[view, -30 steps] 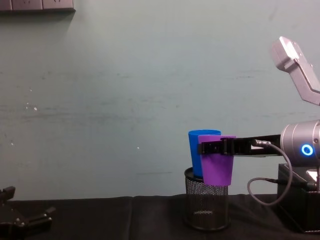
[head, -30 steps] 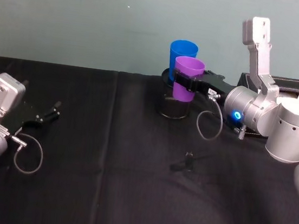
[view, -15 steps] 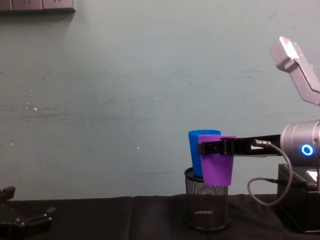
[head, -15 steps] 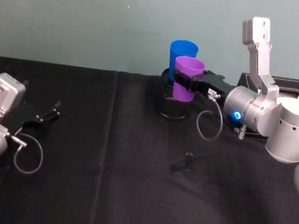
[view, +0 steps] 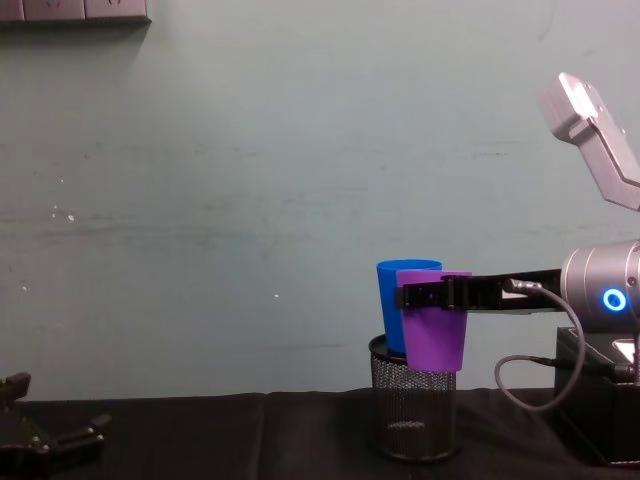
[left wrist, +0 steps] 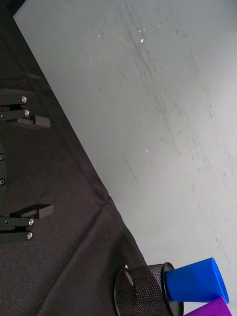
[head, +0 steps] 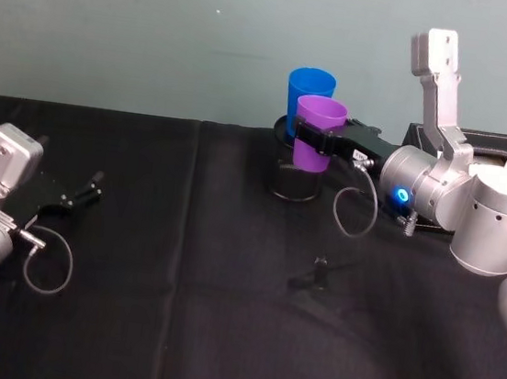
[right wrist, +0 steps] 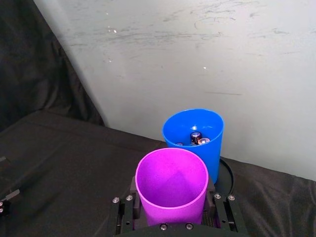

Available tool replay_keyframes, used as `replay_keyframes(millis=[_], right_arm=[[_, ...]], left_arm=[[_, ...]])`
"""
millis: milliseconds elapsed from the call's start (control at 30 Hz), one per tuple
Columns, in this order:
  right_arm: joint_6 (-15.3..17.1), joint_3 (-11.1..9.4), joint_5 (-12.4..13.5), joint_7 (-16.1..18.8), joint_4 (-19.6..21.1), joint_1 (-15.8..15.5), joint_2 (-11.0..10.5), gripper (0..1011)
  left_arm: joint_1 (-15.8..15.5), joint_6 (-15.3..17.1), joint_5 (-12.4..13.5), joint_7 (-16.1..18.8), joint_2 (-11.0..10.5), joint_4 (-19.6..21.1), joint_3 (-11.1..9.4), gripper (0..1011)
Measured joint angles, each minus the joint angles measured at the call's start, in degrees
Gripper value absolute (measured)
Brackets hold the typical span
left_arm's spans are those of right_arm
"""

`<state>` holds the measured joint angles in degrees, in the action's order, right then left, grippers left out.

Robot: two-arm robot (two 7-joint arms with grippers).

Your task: Pick up one cup with a gripper and tap it against the other cup.

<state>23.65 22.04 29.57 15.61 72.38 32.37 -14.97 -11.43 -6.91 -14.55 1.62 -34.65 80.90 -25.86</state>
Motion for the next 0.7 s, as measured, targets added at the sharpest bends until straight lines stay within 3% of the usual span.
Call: replay_keyframes(millis=[700], right_arm=[[0.00, 0.00, 0.00, 0.00, 0.00, 0.00, 0.00, 726]], left_arm=[[0.00, 0.00, 0.00, 0.00, 0.00, 0.00, 0.00, 1000]])
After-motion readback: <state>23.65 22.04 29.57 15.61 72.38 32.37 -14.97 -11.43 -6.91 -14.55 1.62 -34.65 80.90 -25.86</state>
